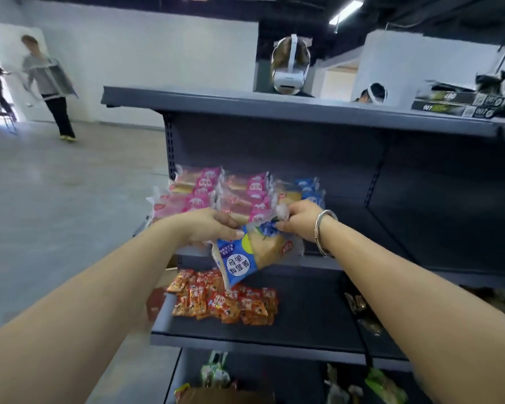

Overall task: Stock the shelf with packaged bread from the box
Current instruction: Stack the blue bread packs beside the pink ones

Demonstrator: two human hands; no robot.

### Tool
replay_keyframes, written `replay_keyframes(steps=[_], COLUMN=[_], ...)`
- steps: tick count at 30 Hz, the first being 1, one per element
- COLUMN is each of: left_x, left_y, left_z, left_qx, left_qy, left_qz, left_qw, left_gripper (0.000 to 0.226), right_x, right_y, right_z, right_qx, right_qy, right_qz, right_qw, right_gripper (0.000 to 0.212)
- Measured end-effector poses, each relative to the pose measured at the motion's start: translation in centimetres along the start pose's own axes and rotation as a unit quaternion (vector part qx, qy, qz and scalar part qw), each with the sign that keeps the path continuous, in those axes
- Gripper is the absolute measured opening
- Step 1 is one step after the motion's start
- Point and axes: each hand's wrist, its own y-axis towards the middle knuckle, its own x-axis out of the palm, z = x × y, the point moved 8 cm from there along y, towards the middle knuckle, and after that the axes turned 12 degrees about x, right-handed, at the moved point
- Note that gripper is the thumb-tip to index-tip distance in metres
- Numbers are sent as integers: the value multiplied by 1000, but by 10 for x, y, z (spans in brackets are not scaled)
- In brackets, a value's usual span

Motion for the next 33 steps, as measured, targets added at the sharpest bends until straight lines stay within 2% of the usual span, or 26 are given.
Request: replay_keyframes(steps=[5, 9, 12, 14, 16, 20, 23, 25, 27, 29, 32, 33], left_x=[-3, 7, 15, 19, 20, 18, 7, -3, -9, -8, 9, 16], left_y=[10, 18, 30, 39, 46, 66, 81, 89, 101, 112, 129, 135], left_z=[11, 25, 30, 31, 33, 32, 24, 16, 11, 8, 7, 8], left_qx=[20, 48, 70, 78, 89, 94, 79, 60, 56, 57, 44, 37], left_qy=[40, 77, 55, 22, 3, -7, -94, -220, -330, -401, -513, -538], left_qz=[-24, -29, -40, -37, -20, 9, 86, 166, 229, 255, 267, 265], left_qw=[999, 995, 995, 996, 996, 996, 989, 959, 914, 878, 815, 799], left_gripper=[54, 63, 42, 40, 44, 36, 39, 41, 35, 33, 6, 6], right_x=[-8, -10, -12, -12, -10, -9, -14, -11, 1, 16, 30, 33], right_y=[-5, -5, -3, 2, 8, 22, 31, 37, 45, 53, 67, 70], right_z=[-1, -1, 0, 3, 7, 18, 31, 43, 60, 77, 90, 92], right_qx=[3, 5, 7, 11, 13, 7, 20, 33, 57, 92, 116, 123], right_qy=[60, 107, 176, 214, 229, 287, 297, 242, 230, 270, 329, 366], right_qz=[9, 12, 9, 0, -11, -24, -21, -29, -56, -95, -153, -173], right_qw=[998, 994, 984, 977, 973, 958, 954, 969, 970, 954, 925, 906], right_gripper=[19, 26, 28, 30, 29, 32, 41, 39, 41, 46, 40, 35])
